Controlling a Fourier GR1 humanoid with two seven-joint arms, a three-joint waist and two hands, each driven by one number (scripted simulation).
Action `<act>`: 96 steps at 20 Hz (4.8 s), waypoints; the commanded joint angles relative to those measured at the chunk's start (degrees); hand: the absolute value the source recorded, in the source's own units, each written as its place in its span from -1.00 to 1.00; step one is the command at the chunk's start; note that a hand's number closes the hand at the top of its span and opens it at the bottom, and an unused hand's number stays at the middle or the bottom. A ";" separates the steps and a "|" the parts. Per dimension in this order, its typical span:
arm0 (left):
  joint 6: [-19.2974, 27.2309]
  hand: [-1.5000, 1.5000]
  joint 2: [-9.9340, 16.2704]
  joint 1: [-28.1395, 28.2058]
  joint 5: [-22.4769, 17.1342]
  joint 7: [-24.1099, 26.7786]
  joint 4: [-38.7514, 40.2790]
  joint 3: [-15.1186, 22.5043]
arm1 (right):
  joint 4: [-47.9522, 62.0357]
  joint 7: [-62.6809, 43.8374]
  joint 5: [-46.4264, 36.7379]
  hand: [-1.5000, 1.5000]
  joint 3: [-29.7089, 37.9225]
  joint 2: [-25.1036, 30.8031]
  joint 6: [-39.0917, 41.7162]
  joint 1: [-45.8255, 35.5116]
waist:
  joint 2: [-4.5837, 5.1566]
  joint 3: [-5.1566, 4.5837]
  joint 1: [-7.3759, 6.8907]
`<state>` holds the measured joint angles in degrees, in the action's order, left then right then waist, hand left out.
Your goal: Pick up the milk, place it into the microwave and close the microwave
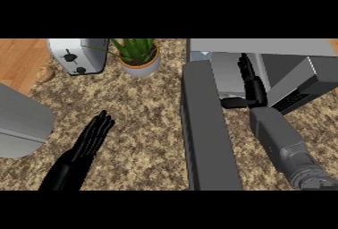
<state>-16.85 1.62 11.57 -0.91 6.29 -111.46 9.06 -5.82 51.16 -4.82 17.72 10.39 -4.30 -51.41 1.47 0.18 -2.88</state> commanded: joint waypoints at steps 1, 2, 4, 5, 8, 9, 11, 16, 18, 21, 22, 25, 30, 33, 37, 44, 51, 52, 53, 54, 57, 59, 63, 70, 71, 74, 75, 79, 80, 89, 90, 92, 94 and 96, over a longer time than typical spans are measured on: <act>-1.00 -1.00 -0.12 -2.61 1.97 -1.28 3.59 2.95 | -0.98 2.44 0.65 -1.00 0.28 0.20 4.92 3.26 | -0.63 -0.06 1.35; -2.23 1.00 0.52 -3.70 2.19 0.26 5.48 3.06 | -1.09 3.46 0.58 -1.00 0.34 -0.77 2.84 3.71 | -0.44 -0.05 1.00; -3.86 1.00 2.38 -2.86 3.72 1.56 7.04 3.51 | -2.03 3.11 0.78 -1.00 0.06 -0.07 5.16 5.40 | -1.02 -0.12 1.96; -3.06 1.00 0.63 -2.83 4.74 3.03 6.76 5.61 | -2.78 6.71 -0.03 -1.00 -0.88 -1.46 4.53 8.21 | -1.10 -0.12 2.06; -0.02 1.00 -1.47 -6.29 8.92 1.11 10.12 9.13 | -4.30 6.30 -0.25 -1.00 -1.63 -1.43 5.23 9.65 | -1.19 -0.13 2.41; -2.39 1.00 -0.03 -8.82 6.06 -0.73 11.43 5.32 | -6.10 8.34 -0.07 -1.00 -2.03 -1.39 6.93 12.59 | -1.49 -0.18 3.26; -1.67 1.00 -1.52 -10.34 6.61 0.27 15.49 6.73 | -8.56 5.61 -0.07 -1.00 -3.12 -1.86 7.98 13.94 | -1.65 -0.21 3.60; 1.47 1.00 -1.55 -14.81 12.79 -0.20 19.26 8.34 | -17.04 5.96 0.26 -1.00 -5.27 0.65 12.48 21.60 | -1.98 -0.28 4.67; -2.07 1.00 -0.83 -15.52 12.64 1.61 24.42 10.04 | -18.90 5.21 -0.03 -1.00 -6.21 -1.76 10.13 24.02 | -1.89 -0.29 4.72; -0.82 1.00 -1.19 -17.80 14.85 7.43 34.42 10.54 | -26.03 0.67 1.27 -1.00 -6.66 0.55 12.59 25.02 | -1.93 -0.36 5.21; 1.97 1.00 -1.59 -16.72 14.13 3.82 31.23 16.04 | -29.14 0.94 1.45 -1.00 -7.43 0.17 13.45 28.53 | -2.14 -0.36 5.43; 4.71 1.00 -1.61 -19.22 13.49 6.33 36.29 18.80 | -37.93 -0.26 1.84 -1.00 -8.89 1.41 14.66 35.94 | -2.09 -0.39 5.76; 8.76 1.00 -1.60 -26.48 7.12 7.87 45.74 26.37 | -50.08 -6.28 6.73 -1.00 -7.59 2.92 18.69 41.30 | -1.71 -0.39 6.32; 13.88 1.00 -1.60 -27.70 7.41 8.54 47.84 33.37 | -58.91 -8.49 7.53 -1.00 -8.38 3.31 19.03 47.03 | -1.73 -0.41 6.70; 25.10 1.00 -1.60 -32.32 -0.01 6.68 49.29 42.08 | -66.57 -10.74 10.98 -1.00 -7.63 4.62 22.55 51.92 | -1.48 -0.41 7.62; 37.84 1.00 -1.58 -40.11 -11.70 4.93 50.38 45.93 | -74.53 -16.68 15.60 -1.00 -8.51 5.79 27.59 53.24 | -0.97 -0.47 9.89; 46.29 1.00 -1.58 -44.08 -19.03 9.24 50.19 47.14 | -77.75 -22.14 21.43 -1.00 -7.95 10.34 34.22 49.80 | -0.26 -0.58 11.87; 46.62 1.00 -1.58 -45.09 -19.87 10.63 50.20 46.82 | -78.83 -22.74 21.94 -1.00 -8.44 10.24 34.49 48.68 | -0.21 -0.62 11.93; 48.52 1.00 -1.59 -45.92 -20.70 10.33 50.62 46.60 | -79.56 -22.23 21.70 -1.00 -9.49 10.29 35.95 50.16 | -0.28 -0.57 12.56; 48.59 1.00 -1.59 -46.80 -21.70 10.96 50.51 46.88 | -79.90 -23.62 22.17 -1.00 -9.86 11.12 36.75 49.18 | -0.10 -0.61 12.82; 49.41 1.00 -1.59 -50.84 -24.34 10.59 51.80 45.38 | -81.86 -24.71 24.13 -1.00 -10.51 11.75 38.79 48.85 | 0.27 -0.61 15.17; 50.76 1.00 -1.59 -53.03 -26.05 10.89 53.69 43.99 | -82.35 -24.98 25.05 -1.00 -10.23 11.76 38.89 48.86 | 0.47 -0.54 15.64; 51.95 1.00 -1.60 -56.64 -29.75 10.54 56.40 41.65 | -83.90 -26.69 27.16 -1.00 -10.14 12.91 39.90 47.43 | 1.12 -0.55 17.43; 53.67 1.00 -1.61 -61.18 -36.55 11.45 59.97 36.84 | -85.48 -29.60 31.99 -1.00 -9.99 14.15 41.76 47.25 | 1.86 -0.60 19.56; 53.99 1.00 -1.62 -61.50 -38.09 13.00 58.97 34.71 | -86.07 -29.57 31.87 -1.00 -10.67 13.44 41.43 46.84 | 2.16 -0.78 19.80; 53.52 1.00 -1.62 -63.61 -40.12 14.77 60.74 32.98 | -86.19 -30.92 33.12 -1.00 -10.12 14.47 41.50 46.43 | 2.53 -0.71 20.61; 54.01 1.00 -1.62 -62.95 -40.64 15.44 61.76 33.08 | -86.64 -31.27 33.59 -1.00 -10.27 14.54 41.70 46.81 | 2.66 -0.71 21.41; 52.57 1.00 -1.62 -65.27 -43.05 17.29 64.21 31.33 | -87.28 -32.27 35.73 -1.00 -9.35 16.06 42.31 45.26 | 3.00 -0.64 21.73; 52.54 1.00 -1.62 -65.05 -43.80 17.67 64.59 30.97 | -87.38 -32.66 36.10 -1.00 -9.12 16.57 42.38 44.97 | 3.15 -0.66 21.76; 52.04 1.00 -1.62 -65.24 -47.12 22.17 66.58 31.50 | -88.51 -34.66 38.76 -1.00 -9.01 17.89 42.57 43.28 | 3.52 -0.52 22.08; 51.84 1.00 -1.62 -64.80 -47.39 23.00 66.76 31.72 | -88.55 -34.89 39.24 -1.00 -8.44 18.44 42.68 43.87 | 3.41 -0.52 22.75; 51.56 1.00 -1.62 -65.83 -47.40 23.71 67.15 31.80 | -89.04 -35.32 39.60 -1.00 -8.94 18.24 42.33 42.61 | 3.72 -0.55 22.44; 51.22 1.00 -1.62 -65.76 -48.56 24.20 67.47 31.54 | -88.79 -35.64 40.36 -1.00 -8.69 18.64 42.62 42.72 | 3.80 -0.46 22.41; 50.95 1.00 -1.62 -65.75 -49.18 24.89 67.54 32.00 | -89.14 -36.73 41.54 -1.00 -8.09 19.64 42.28 42.18 | 3.44 -0.56 22.55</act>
<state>35.24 -0.03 -50.55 -48.56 31.02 -48.05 43.39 -94.65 15.76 35.26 9.16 28.91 38.15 -8.46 4.49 -0.25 19.34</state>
